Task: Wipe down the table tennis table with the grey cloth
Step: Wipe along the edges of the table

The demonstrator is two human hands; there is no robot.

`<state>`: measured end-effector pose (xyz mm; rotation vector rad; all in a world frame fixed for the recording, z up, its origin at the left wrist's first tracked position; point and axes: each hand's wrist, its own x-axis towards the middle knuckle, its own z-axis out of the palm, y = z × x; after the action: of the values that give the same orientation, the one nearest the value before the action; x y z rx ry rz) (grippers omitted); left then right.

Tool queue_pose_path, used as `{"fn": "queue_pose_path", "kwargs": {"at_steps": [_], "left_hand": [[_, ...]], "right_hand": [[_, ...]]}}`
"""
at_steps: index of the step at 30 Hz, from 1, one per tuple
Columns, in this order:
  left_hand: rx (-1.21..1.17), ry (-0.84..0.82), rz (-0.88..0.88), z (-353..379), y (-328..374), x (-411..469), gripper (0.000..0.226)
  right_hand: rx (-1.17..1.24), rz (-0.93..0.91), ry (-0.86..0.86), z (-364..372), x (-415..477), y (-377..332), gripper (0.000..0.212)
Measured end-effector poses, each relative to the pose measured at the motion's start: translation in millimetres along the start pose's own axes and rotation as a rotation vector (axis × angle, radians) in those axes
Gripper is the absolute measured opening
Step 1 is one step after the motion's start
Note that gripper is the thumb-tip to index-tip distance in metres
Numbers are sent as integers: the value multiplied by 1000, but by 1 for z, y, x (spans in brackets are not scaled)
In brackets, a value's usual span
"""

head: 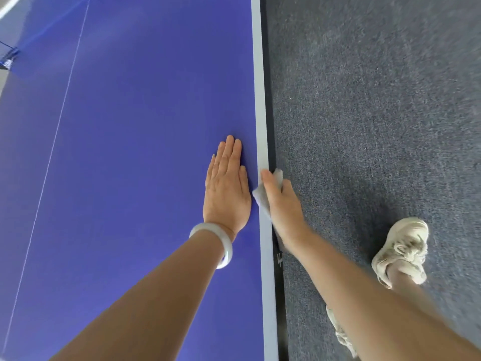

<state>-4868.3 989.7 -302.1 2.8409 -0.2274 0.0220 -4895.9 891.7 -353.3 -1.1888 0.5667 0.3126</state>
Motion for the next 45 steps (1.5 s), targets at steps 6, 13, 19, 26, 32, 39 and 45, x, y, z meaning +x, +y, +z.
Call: {"fn": "queue_pose_path", "kwargs": {"at_steps": [6, 13, 19, 26, 32, 39, 45], "left_hand": [[22, 9, 23, 3, -5, 1, 49], [25, 9, 11, 5, -6, 2, 50], [34, 26, 16, 7, -8, 2, 50], [-77, 42, 4, 4, -6, 0, 46], [-437, 158, -194, -6, 3, -48, 38], [-107, -99, 36, -12, -3, -169, 49], [88, -124, 38, -11, 0, -220, 57]], "right_hand": [[-69, -11, -53, -16, -75, 46, 50], [-136, 42, 30, -2, 1, -12, 57], [-108, 41, -54, -15, -81, 44, 31], [-173, 38, -61, -24, -100, 62, 38], [-205, 31, -52, -24, -98, 63, 50], [-170, 52, -51, -22, -97, 60, 60], [-172, 55, -68, -21, -95, 64, 67]]}}
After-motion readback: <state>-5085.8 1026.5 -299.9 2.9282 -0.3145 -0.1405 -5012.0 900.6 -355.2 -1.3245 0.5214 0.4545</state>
